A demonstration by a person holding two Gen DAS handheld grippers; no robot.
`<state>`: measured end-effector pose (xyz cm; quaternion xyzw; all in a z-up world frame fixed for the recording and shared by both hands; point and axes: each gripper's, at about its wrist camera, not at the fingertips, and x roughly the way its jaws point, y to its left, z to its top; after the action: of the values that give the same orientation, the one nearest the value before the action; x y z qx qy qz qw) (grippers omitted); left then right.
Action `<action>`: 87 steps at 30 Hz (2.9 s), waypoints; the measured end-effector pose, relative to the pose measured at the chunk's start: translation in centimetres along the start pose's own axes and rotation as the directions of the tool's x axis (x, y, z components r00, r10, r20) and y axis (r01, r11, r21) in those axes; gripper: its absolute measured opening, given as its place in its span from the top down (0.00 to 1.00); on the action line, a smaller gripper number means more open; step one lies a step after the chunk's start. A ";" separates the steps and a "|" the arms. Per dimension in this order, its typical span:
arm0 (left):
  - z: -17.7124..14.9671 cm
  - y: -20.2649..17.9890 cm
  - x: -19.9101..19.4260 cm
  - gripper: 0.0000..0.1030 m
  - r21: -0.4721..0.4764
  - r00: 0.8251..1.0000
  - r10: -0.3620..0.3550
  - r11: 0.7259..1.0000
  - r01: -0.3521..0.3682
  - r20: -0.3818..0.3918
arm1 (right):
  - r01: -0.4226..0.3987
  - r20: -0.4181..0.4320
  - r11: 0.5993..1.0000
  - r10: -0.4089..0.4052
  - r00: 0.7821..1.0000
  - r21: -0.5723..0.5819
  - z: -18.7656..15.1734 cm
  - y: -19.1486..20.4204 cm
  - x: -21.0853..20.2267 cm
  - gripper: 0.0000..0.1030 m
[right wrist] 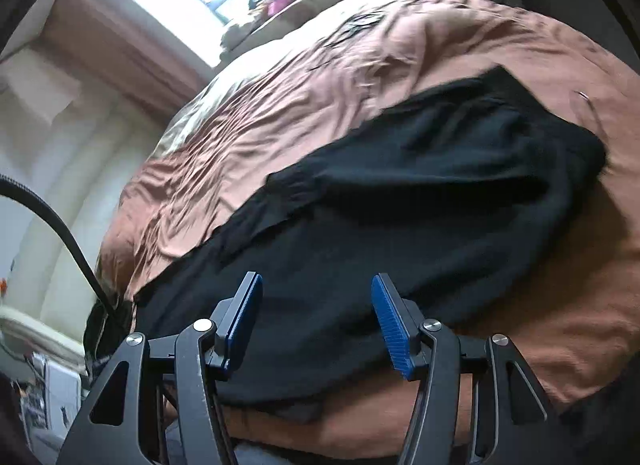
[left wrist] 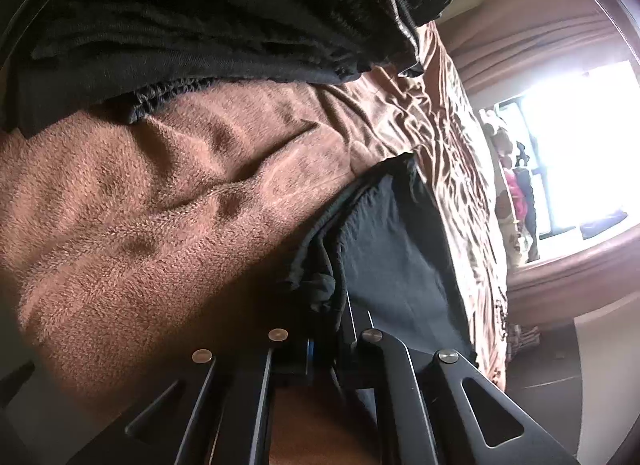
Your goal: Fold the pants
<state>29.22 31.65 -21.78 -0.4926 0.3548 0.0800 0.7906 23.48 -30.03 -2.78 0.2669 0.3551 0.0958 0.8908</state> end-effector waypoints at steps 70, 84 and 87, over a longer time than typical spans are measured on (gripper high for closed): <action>0.3 -0.7 -1.6 0.93 -0.025 1.000 -0.019 1.000 0.019 -0.010 | 0.099 -0.327 0.910 -0.244 0.913 -0.403 2.9 19.0 34.5 0.94; 0.3 -0.9 -1.2 0.93 -0.014 1.000 -0.012 1.000 0.012 -0.012 | 0.145 -0.290 0.895 -0.285 0.914 -0.423 5.0 19.8 38.8 0.98; 0.5 -1.3 -1.3 0.93 -0.011 1.000 -0.013 1.000 0.013 -0.011 | 0.141 -0.297 0.918 -0.261 0.919 -0.370 5.2 19.3 39.2 0.99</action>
<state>29.10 31.69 -19.83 -0.4997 0.3555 0.0740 0.7864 56.04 -1.84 -11.92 0.0495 0.5074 0.1071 0.8536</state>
